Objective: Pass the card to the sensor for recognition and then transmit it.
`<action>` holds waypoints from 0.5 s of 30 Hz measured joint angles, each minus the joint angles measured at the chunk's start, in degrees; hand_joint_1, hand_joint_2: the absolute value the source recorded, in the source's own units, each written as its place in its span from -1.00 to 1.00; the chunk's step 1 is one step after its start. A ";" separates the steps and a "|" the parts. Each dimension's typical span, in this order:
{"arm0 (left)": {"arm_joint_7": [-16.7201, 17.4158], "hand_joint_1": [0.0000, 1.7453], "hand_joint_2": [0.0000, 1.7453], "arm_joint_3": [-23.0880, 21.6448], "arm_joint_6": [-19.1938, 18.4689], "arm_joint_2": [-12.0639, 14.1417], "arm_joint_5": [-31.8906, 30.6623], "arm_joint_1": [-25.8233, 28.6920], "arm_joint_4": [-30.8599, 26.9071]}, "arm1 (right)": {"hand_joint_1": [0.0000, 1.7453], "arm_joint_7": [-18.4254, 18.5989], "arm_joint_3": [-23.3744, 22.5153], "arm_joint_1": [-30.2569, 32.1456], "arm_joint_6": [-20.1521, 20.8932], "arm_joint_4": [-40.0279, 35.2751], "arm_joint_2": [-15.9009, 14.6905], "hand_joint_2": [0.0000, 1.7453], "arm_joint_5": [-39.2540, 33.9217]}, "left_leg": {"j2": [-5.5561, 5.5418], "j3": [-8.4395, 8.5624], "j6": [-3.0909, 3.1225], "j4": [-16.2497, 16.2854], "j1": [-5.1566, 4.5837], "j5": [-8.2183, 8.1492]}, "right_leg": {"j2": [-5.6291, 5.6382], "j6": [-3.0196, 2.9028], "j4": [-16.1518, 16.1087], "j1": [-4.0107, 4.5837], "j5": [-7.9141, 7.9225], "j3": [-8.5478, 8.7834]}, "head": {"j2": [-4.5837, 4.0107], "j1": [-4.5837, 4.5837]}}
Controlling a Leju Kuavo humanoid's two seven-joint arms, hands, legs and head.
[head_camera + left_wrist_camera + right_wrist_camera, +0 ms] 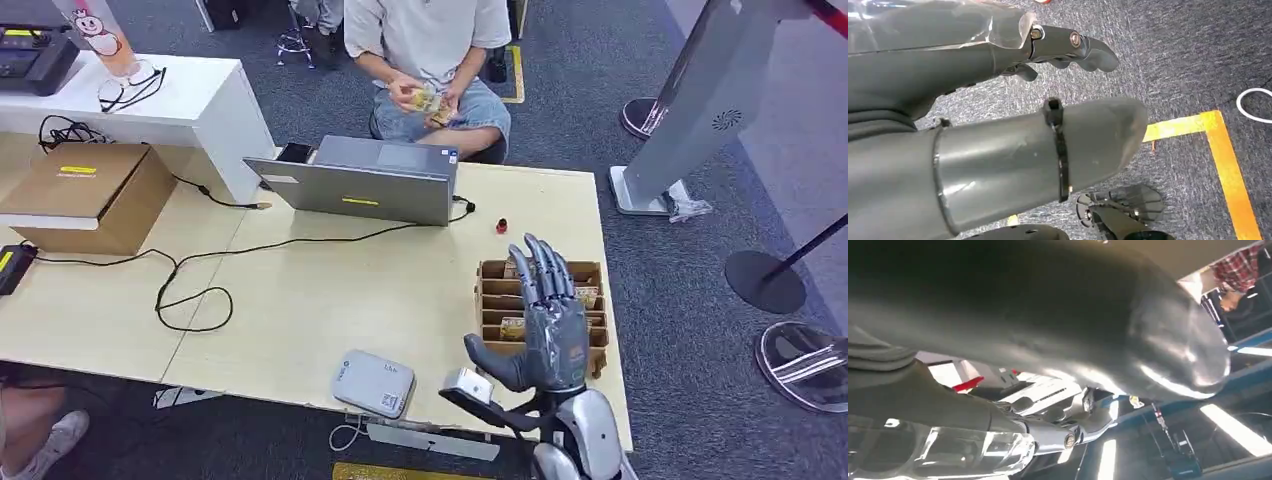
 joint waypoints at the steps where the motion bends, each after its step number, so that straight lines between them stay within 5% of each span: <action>1: -0.02 -1.00 -1.00 0.00 0.00 0.00 0.00 0.02 0.00 | -1.00 0.04 -0.11 0.22 0.02 -0.09 -0.15 -1.00 0.00 | 0.00 0.00 0.00 0.00 0.00 0.00 | 0.00 0.00 0.00 0.00 0.00 0.00 | 0.00 0.02; 4: -0.02 -1.00 -1.00 0.02 0.00 0.00 0.09 0.06 0.00 | -1.00 0.13 -0.66 0.75 0.09 -0.26 -0.52 -1.00 0.02 | 0.00 0.00 0.00 0.00 0.00 0.00 | 0.00 0.00 0.00 0.00 0.00 0.00 | 0.00 0.00; 5: -0.04 -1.00 -1.00 0.02 0.00 0.00 0.09 0.08 0.00 | -1.00 0.17 -0.85 0.87 0.11 -0.35 -0.61 1.00 0.13 | 0.00 0.00 0.00 0.00 0.00 0.00 | 0.00 0.00 0.00 0.00 0.00 0.00 | 0.00 0.02; 15: -0.09 -1.00 -1.00 0.02 0.24 0.00 -0.09 0.12 0.00 | -1.00 1.27 -1.05 1.21 1.55 0.02 -1.05 1.00 2.40 | 0.00 -0.01 0.00 0.00 0.00 0.00 | -0.01 0.01 0.00 0.00 -0.01 0.00 | 0.00 0.02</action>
